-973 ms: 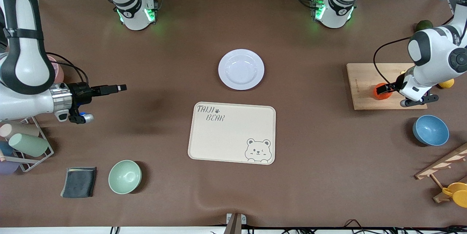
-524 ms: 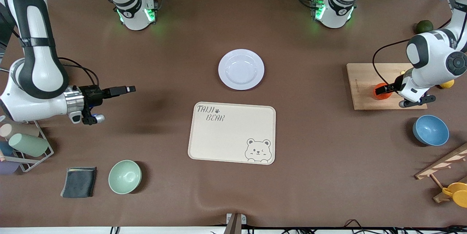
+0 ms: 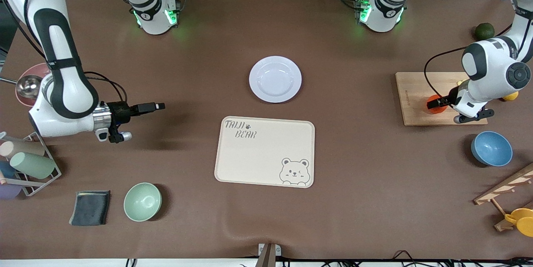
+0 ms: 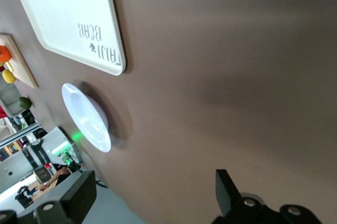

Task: Place orange and plate with both arms
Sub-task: 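Grasp the orange with the left gripper while the right gripper approaches, then carry the orange with the left gripper over the white plate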

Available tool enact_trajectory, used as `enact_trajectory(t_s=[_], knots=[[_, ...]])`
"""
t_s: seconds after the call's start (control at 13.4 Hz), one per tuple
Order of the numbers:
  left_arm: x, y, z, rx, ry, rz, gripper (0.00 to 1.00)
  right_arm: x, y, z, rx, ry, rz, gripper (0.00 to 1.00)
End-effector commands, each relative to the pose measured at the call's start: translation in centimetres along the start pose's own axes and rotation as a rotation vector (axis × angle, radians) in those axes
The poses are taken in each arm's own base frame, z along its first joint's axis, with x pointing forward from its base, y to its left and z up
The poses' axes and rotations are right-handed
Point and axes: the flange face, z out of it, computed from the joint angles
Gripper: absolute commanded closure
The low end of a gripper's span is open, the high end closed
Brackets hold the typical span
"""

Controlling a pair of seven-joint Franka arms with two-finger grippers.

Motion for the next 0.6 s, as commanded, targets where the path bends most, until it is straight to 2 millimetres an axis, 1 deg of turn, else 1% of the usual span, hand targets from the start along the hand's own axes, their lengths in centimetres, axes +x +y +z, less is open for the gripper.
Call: enact_trajectory(t_s=[0.0,0.07,0.15,0.22,0.3,0.37,0.45,0.52], knots=[[0.0,-0.2,0.5,0.009,0.01,0.012,0.1,0.5,-0.2,1.4,-0.001,0.023,-0.015,0.0],[0.0,-0.2,0.6,0.007,0.008,0.011,0.37,0.5,-0.2,1.8,-0.004,0.023,-0.014,0.0],[0.0,-0.1,0.8,0.008,0.002,0.014,0.59,0.5,-0.1,1.8,-0.003,0.024,-0.012,0.0],[0.1,-0.1,0.7,0.009,0.005,0.017,0.71,0.5,-0.2,1.8,-0.004,0.024,-0.012,0.0],[0.2,-0.2,0.4,0.01,0.01,0.027,0.78,0.5,-0.2,1.9,-0.002,0.021,-0.012,0.0],[0.2,-0.2,-0.3,0.012,0.022,0.041,0.85,0.5,-0.3,2.1,0.005,0.022,-0.01,0.0],[0.7,0.5,-2.1,0.019,0.049,0.061,0.92,0.7,-0.2,2.6,0.009,0.016,-0.008,0.0],[1.2,2.5,-4.5,0.022,0.071,0.09,0.94,0.7,0.2,3.5,0.02,0.012,0.006,0.0]])
